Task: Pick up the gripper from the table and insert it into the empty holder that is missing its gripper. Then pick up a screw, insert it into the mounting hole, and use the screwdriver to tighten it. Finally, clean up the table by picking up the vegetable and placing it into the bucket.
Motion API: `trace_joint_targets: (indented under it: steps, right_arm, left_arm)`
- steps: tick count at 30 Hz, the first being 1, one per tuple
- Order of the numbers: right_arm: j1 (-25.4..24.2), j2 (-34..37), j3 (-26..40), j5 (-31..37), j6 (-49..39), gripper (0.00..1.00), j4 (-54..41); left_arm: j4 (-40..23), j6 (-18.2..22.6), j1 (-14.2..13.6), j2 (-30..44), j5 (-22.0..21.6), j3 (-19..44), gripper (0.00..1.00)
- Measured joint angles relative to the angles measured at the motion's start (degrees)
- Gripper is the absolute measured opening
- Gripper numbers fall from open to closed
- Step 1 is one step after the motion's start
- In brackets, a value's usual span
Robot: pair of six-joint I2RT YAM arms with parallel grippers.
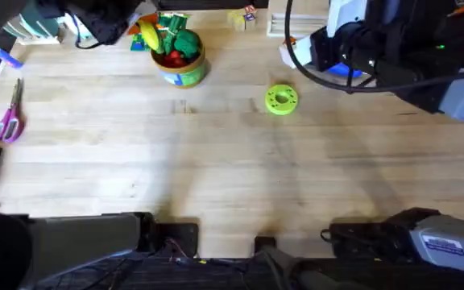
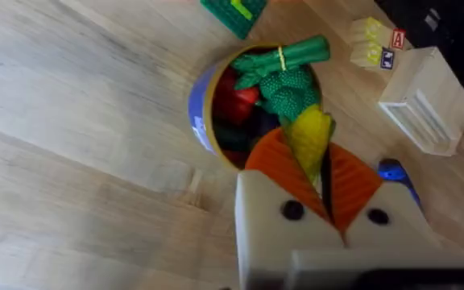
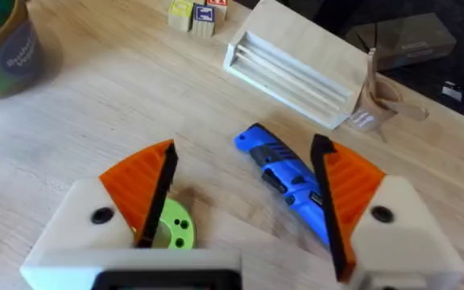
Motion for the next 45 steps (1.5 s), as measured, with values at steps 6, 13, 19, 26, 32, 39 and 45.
trace_joint_targets:
  steps: [6, 13, 19, 26, 32, 39, 45]
  right_arm:
    - [0.0, 0.0, 0.0, 0.01, 0.0, 0.992, 0.0]
    - [0.0, 0.0, 0.0, 0.0, 0.0, 0.992, 0.0]
    - [0.0, 0.0, 0.0, 0.0, 0.0, 0.993, 0.0]
    - [0.79, -1.0, 0.0, 0.0, 0.02, 0.992, -1.57]
    - [1.4, -7.82, 5.14, -0.02, 1.54, 0.992, -17.81]
    - [1.4, -11.83, 19.45, -0.02, 3.06, 0.992, -44.18]
    - [1.4, -12.34, 28.45, -0.02, 7.91, 0.992, -56.51]
  left_arm:
    - [1.83, -3.15, -1.47, 5.95, 0.44, -0.07, 0.038]
    - [2.03, -4.92, -1.36, 8.52, 0.45, -0.11, 0.955]
    - [3.55, -5.1, -1.36, 8.49, 0.48, -0.09, 0.994]
    - [-3.17, 1.67, -1.38, 5.79, 3.0, 4.01, 0.994]
    - [-18.08, 13.51, -3.07, -1.42, 3.24, 12.41, 0.994]
    - [-34.46, 26.74, -10.24, -8.24, 1.07, 16.58, 0.994]
    - [-43.02, 31.62, -14.02, -11.44, -2.5, 16.63, 0.994]
